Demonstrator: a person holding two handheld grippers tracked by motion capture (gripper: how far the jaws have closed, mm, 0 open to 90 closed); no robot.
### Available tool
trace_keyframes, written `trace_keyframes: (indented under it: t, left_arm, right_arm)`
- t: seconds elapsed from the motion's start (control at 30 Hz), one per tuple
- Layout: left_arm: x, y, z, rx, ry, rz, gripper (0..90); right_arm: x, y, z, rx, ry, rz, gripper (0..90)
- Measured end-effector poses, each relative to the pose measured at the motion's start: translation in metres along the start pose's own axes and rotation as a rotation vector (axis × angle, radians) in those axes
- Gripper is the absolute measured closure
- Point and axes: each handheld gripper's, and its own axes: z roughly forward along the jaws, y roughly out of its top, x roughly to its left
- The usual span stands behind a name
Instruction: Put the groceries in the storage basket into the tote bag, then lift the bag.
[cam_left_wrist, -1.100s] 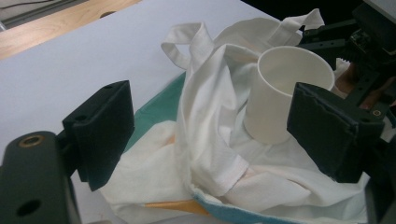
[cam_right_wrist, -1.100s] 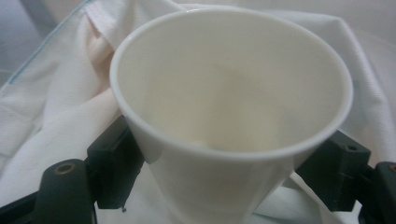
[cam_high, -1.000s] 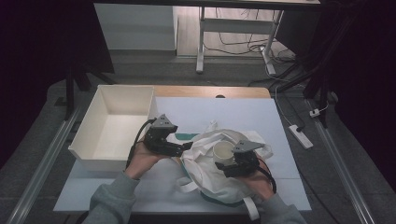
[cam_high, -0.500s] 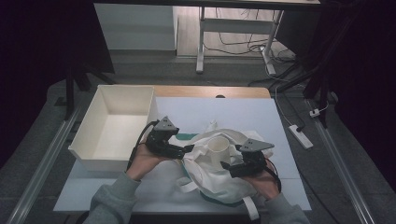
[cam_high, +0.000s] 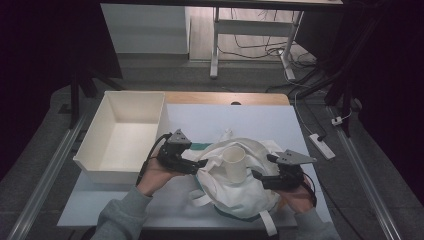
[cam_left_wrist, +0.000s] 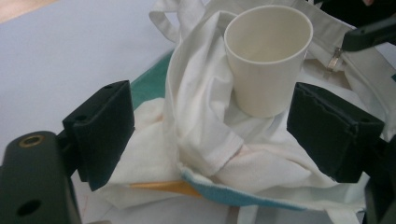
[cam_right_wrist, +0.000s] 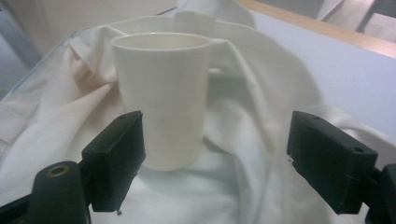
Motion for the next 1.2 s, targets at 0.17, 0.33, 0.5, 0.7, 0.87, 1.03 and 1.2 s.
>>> trace_keyframes:
  t: [0.17, 0.33, 0.5, 0.7, 0.87, 1.03, 1.2]
  left_arm:
    - [-0.004, -0.006, -0.001, 0.014, -0.014, 0.002, 17.2]
    - [-0.004, -0.009, 0.001, 0.019, -0.010, -0.013, 17.8]
    - [-0.008, -0.010, 0.009, 0.033, -0.007, -0.012, 18.1]
    - [-0.009, -0.011, 0.016, 0.054, 0.040, -0.024, 21.7]
    - [-0.006, -0.012, 0.017, 0.051, 0.068, -0.050, 24.4]
    - [-0.004, -0.015, 0.022, 0.062, 0.088, -0.062, 27.9]
    - [-0.002, -0.018, 0.028, 0.081, 0.091, -0.071, 33.9]
  right_arm:
    - [-0.005, -0.003, -0.007, -0.002, -0.018, 0.009, 22.1]
    - [-0.007, -0.005, -0.010, 0.003, -0.021, 0.011, 23.3]
    - [-0.007, -0.006, -0.010, 0.007, -0.023, 0.004, 23.8]
    - [-0.009, -0.007, -0.010, 0.012, -0.029, 0.003, 24.0]
    - [-0.008, -0.007, -0.012, 0.018, -0.040, -0.002, 24.3]
    - [-0.011, -0.008, -0.013, 0.023, -0.050, 0.007, 24.7]
    - [-0.011, -0.009, -0.013, 0.032, -0.059, 0.002, 25.0]
